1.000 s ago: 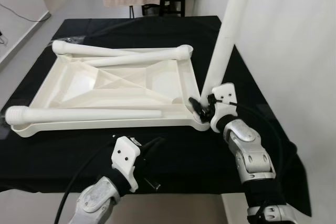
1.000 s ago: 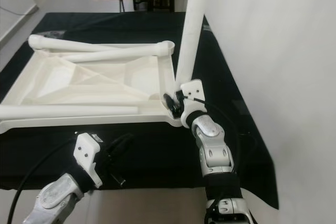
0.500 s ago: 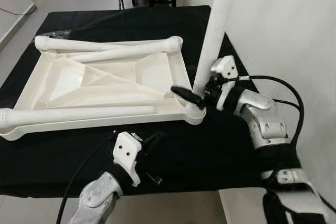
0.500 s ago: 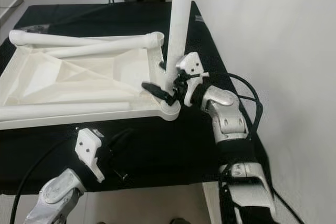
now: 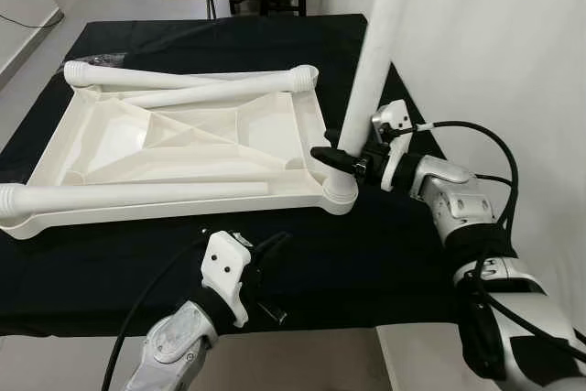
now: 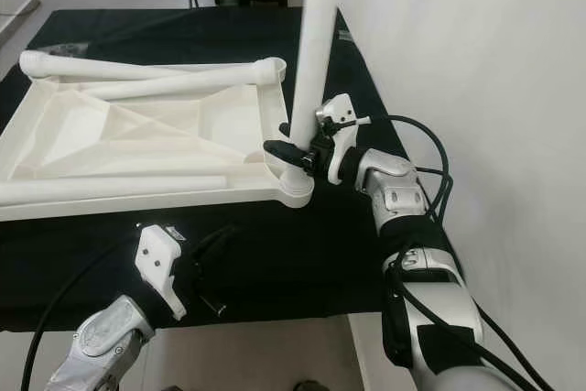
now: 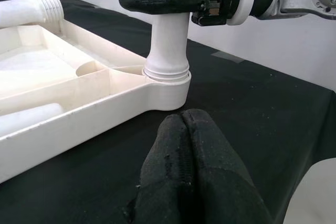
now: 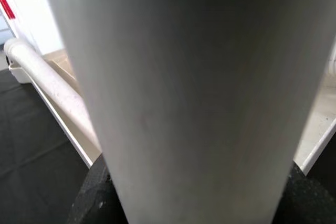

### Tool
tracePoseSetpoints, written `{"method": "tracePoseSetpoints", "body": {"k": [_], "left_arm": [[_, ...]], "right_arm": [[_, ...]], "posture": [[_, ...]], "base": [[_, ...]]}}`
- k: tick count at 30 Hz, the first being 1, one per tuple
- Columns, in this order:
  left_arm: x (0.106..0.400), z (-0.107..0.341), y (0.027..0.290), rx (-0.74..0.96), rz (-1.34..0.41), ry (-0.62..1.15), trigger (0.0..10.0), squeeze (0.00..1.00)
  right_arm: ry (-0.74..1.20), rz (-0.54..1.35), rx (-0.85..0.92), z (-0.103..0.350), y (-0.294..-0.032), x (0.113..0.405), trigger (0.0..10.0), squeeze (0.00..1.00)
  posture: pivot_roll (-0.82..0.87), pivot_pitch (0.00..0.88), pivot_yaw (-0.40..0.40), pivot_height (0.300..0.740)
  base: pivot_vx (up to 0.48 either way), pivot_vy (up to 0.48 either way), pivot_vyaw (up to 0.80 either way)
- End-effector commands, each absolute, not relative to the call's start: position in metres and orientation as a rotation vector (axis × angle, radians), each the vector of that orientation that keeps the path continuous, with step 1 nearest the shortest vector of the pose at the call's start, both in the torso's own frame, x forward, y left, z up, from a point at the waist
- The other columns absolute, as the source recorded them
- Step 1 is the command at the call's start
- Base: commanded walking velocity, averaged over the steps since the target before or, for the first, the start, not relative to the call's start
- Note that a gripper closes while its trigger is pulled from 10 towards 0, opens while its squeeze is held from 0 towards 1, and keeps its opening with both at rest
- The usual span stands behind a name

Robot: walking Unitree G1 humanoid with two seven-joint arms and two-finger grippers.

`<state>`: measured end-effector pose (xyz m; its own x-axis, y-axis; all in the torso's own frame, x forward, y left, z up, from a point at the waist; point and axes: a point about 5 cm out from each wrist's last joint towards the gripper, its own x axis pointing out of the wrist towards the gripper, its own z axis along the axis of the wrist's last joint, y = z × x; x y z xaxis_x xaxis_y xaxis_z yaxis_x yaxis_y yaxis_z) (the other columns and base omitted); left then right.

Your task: Building children table

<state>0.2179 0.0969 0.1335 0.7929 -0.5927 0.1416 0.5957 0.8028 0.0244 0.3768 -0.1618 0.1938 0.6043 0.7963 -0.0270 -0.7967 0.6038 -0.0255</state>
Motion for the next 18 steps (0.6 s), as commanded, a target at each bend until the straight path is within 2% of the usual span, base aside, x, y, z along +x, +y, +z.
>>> {"method": "tracePoseSetpoints", "body": {"k": [1, 4, 5, 6, 7, 8, 9, 11, 12, 13, 18], "left_arm": [[0.215, 0.131, 0.095, -0.025, -0.643, -0.134, 10.0, 0.0], [0.215, 0.131, 0.095, -0.026, -0.643, -0.134, 10.0, 0.0], [0.214, 0.131, 0.096, -0.026, -0.642, -0.133, 10.0, 0.0], [0.214, 0.131, 0.097, -0.024, -0.642, -0.132, 10.0, 0.0], [0.214, 0.131, 0.097, -0.024, -0.642, -0.132, 10.0, 0.0], [0.214, 0.131, 0.098, -0.023, -0.642, -0.132, 10.0, 0.0], [0.214, 0.131, 0.098, -0.023, -0.642, -0.132, 10.0, 0.0], [0.215, 0.13, 0.1, -0.019, -0.641, -0.13, 10.0, 0.0], [0.215, 0.13, 0.1, -0.019, -0.641, -0.13, 10.0, 0.0], [0.216, 0.13, 0.1, -0.018, -0.642, -0.128, 10.0, 0.0], [0.218, 0.13, 0.099, -0.017, -0.64, -0.129, 10.0, 0.0]], "right_arm": [[0.029, 0.869, 0.013, 0.178, -0.163, 0.372, 0.0, 0.0], [0.035, 0.794, 0.021, 0.164, -0.16, 0.369, 0.0, 0.0], [0.06, 0.692, -0.001, 0.153, -0.156, 0.367, 0.0, 0.0], [0.104, 0.387, 0.003, 0.131, -0.136, 0.348, 0.0, 0.0], [0.104, 0.387, 0.003, 0.131, -0.136, 0.348, 0.0, 0.0], [0.125, 0.274, 0.041, 0.127, -0.129, 0.333, 0.0, 0.0], [0.125, 0.274, 0.041, 0.127, -0.129, 0.333, 0.0, 0.0], [0.069, 0.266, 0.105, 0.137, -0.105, 0.313, 0.0, 0.0], [0.069, 0.266, 0.105, 0.137, -0.105, 0.313, 0.0, 0.0], [0.019, 0.388, -0.019, 0.143, -0.092, 0.316, 0.0, 0.0], [0.063, 0.407, 0.01, 0.138, -0.096, 0.331, 0.0, 0.0]], "posture": [[0.06, 0.11, -0.067, 0.74], [0.05, 0.109, -0.068, 0.74], [0.05, 0.11, -0.071, 0.74], [0.04, 0.119, -0.063, 0.74], [0.04, 0.119, -0.063, 0.74], [0.04, 0.119, -0.063, 0.74], [0.04, 0.119, -0.063, 0.74], [0.02, 0.115, -0.047, 0.74], [0.02, 0.115, -0.047, 0.74], [0.03, 0.105, -0.043, 0.74], [0.04, 0.103, -0.051, 0.74]], "base": [[0.0, 0.0, 0.0], [0.0, 0.0, 0.0], [0.0, 0.0, 0.0], [0.0, 0.0, 0.0], [0.0, 0.0, 0.0], [0.0, 0.0, 0.0], [0.0, 0.0, 0.0], [0.0, 0.0, 0.0], [0.0, 0.0, 0.0], [0.0, 0.0, 0.0], [0.0, 0.0, 0.0]]}}
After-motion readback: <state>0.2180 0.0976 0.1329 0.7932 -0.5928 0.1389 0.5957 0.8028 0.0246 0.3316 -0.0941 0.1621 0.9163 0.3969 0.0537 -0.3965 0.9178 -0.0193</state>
